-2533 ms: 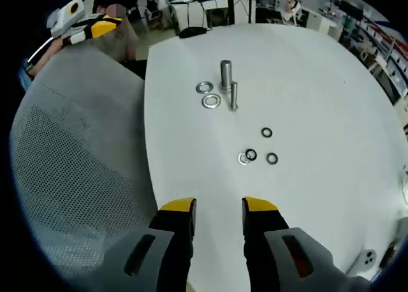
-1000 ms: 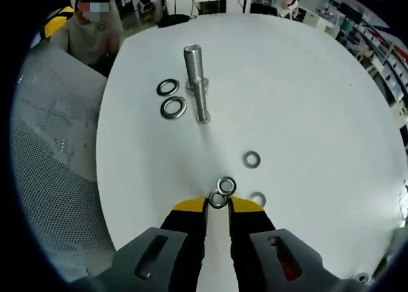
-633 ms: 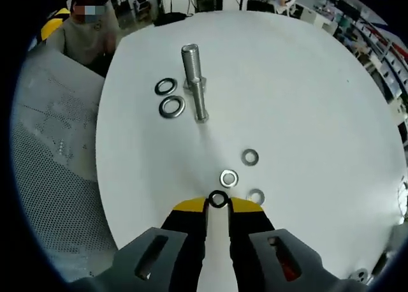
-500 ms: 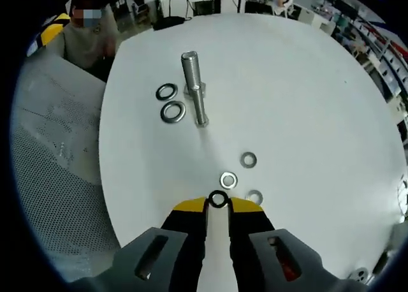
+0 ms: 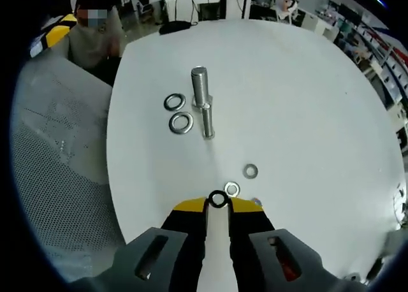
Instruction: Place the washer onto the threaded stud by aligning its center hole with the stud, sliding it down to the base, and recovering from edge contact or off-axis alignment until the washer reaches the visible bottom stop.
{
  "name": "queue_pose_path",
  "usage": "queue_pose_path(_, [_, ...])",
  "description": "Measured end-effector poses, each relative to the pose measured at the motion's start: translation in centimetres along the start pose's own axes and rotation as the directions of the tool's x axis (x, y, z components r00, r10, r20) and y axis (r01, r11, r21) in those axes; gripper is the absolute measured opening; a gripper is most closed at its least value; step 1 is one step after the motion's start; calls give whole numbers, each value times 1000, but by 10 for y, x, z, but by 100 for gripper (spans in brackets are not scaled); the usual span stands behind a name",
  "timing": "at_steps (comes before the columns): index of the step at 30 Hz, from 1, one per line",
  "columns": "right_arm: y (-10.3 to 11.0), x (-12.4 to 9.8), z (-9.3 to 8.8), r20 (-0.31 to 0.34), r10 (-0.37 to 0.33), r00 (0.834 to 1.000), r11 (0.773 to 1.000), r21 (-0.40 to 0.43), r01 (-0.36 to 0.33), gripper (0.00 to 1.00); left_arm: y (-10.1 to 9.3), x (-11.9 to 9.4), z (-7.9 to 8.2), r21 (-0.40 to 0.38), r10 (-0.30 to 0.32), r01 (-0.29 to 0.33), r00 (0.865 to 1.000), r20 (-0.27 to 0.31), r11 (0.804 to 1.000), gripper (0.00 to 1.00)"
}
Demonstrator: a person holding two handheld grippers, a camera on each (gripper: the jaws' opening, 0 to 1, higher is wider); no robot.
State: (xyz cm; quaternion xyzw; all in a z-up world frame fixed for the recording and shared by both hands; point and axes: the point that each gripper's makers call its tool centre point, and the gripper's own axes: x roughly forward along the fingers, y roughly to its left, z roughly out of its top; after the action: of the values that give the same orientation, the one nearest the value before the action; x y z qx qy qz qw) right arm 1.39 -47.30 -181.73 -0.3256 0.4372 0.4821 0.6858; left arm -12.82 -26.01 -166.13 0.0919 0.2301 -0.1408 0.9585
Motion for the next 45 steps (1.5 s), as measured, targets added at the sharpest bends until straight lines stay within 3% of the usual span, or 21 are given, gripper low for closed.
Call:
queue_pose_path(12, [-9,-21,38,62,-34,998,999,-2,34,13,0,-1,-4,7,1,0,1000,-17,1000,6])
queue_pose_path(25, [-7,-25,48,63,-52,997,998,-26,54,13,-1,0,-4,5,-5,6,1000,-15,1000,6])
queue_pose_path(27, [-5,-26,52,68,-43,997,999,-24,45,13,3,-3,2,-13,18,-17,999,27,1000,6])
queue_pose_path(29, [-4,-25,56,73,-41,996,999,-22,43,13,1,-1,-1,-10,6,-6,1000,4,1000,6])
queue_pose_path(30, [-4,-24,57,75,-40,996,999,-24,42,13,0,0,-8,-8,-7,7,999,-38,1000,6])
queue_pose_path(35, [-3,-19,63,71,-33,997,999,-32,36,13,4,-3,7,-51,9,-6,999,53,999,5])
queue_pose_path(38, [-4,-18,70,73,-27,997,999,-41,30,13,4,-1,3,-45,10,-9,1000,25,999,5])
queue_pose_path(45, [-13,-19,85,59,-10,998,997,-78,14,13,7,0,3,-60,25,-23,999,27,998,4])
